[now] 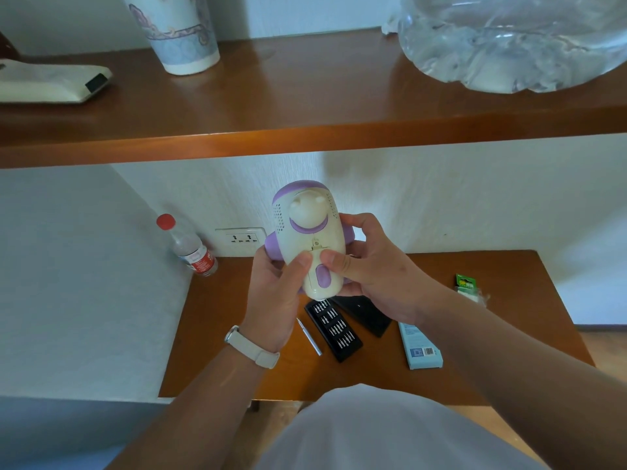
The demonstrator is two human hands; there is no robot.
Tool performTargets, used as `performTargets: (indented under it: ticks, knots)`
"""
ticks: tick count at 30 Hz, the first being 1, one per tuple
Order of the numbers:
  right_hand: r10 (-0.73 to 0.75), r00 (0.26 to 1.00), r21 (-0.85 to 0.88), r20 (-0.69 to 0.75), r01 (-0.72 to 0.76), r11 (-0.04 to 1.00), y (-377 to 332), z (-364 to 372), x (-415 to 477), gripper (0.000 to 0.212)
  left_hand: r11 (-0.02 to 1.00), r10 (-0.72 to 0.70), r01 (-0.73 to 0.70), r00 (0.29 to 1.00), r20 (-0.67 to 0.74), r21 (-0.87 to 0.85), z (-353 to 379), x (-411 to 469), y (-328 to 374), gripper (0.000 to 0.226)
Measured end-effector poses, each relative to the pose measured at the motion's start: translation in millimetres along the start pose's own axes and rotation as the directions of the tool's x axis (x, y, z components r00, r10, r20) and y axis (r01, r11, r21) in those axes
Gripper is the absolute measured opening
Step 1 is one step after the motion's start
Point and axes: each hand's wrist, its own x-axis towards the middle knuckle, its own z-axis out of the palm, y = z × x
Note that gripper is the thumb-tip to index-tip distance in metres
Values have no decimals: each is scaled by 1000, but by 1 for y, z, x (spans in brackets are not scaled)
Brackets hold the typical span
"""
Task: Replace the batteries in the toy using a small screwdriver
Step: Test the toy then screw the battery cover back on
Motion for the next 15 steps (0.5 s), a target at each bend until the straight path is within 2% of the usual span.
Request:
performTargets:
  ticks: [6, 11, 15]
  knots:
    - [-11, 1000, -66, -22, 10, 998, -1, 4, 3, 61, 1000, -6, 6, 999, 52, -5, -1, 2, 1, 97]
    - [-5, 1000, -56, -23, 4, 998, 0, 5, 5, 57, 1000, -18, 16, 997, 75, 22, -6, 4, -3, 64]
    - [13, 1000, -27, -21, -14, 1000, 2, 3, 8, 63, 999, -19, 15, 997, 72, 45, -6, 6, -4, 80]
